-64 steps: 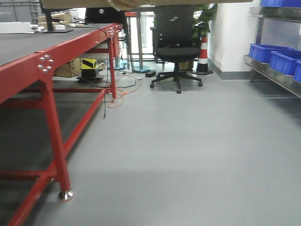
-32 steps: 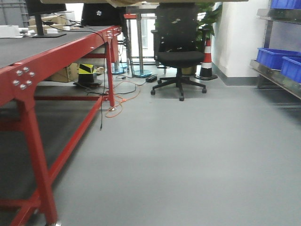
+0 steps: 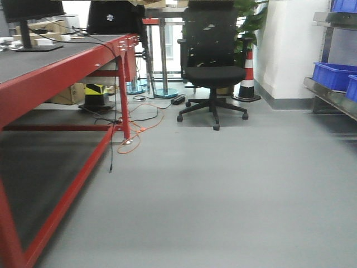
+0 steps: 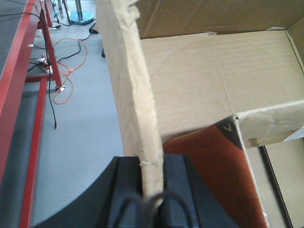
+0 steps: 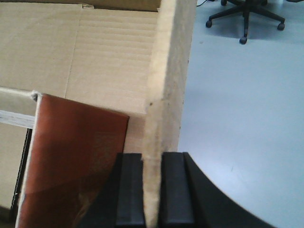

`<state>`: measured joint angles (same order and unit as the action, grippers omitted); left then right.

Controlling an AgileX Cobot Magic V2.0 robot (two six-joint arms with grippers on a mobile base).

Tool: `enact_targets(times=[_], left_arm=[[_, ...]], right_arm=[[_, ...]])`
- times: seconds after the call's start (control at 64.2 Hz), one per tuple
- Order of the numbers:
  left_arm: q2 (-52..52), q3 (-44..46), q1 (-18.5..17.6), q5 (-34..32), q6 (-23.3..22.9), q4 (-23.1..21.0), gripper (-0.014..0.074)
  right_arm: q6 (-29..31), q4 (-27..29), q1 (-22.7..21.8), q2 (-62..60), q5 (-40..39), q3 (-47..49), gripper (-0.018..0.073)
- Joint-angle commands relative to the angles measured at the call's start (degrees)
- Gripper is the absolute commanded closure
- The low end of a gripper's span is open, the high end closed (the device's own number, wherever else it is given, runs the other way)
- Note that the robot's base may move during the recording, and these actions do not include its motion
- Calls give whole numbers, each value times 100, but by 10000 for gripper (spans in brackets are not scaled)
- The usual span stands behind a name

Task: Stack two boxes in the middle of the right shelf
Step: 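Hold the boxes with both grippers while the base turns away from the table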

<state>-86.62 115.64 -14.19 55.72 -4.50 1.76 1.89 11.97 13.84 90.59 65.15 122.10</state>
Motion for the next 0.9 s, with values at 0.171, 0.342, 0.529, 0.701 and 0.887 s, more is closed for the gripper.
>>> enact_targets(times=[0.171, 0.342, 0.529, 0.701, 0.887], left_arm=[[69, 52, 19, -326, 84, 188, 708], [69, 52, 19, -326, 84, 188, 708], [69, 52, 19, -326, 84, 188, 708], [69, 52, 19, -326, 84, 188, 708], [69, 52, 19, -351, 84, 189, 708]], right_arm=[[12, -155, -63, -96, -292, 63, 713], [12, -155, -63, -96, -302, 63, 713], [12, -155, -63, -96, -302, 63, 713], [12, -155, -63, -96, -302, 63, 713], [12, -155, -63, -96, -302, 63, 713]])
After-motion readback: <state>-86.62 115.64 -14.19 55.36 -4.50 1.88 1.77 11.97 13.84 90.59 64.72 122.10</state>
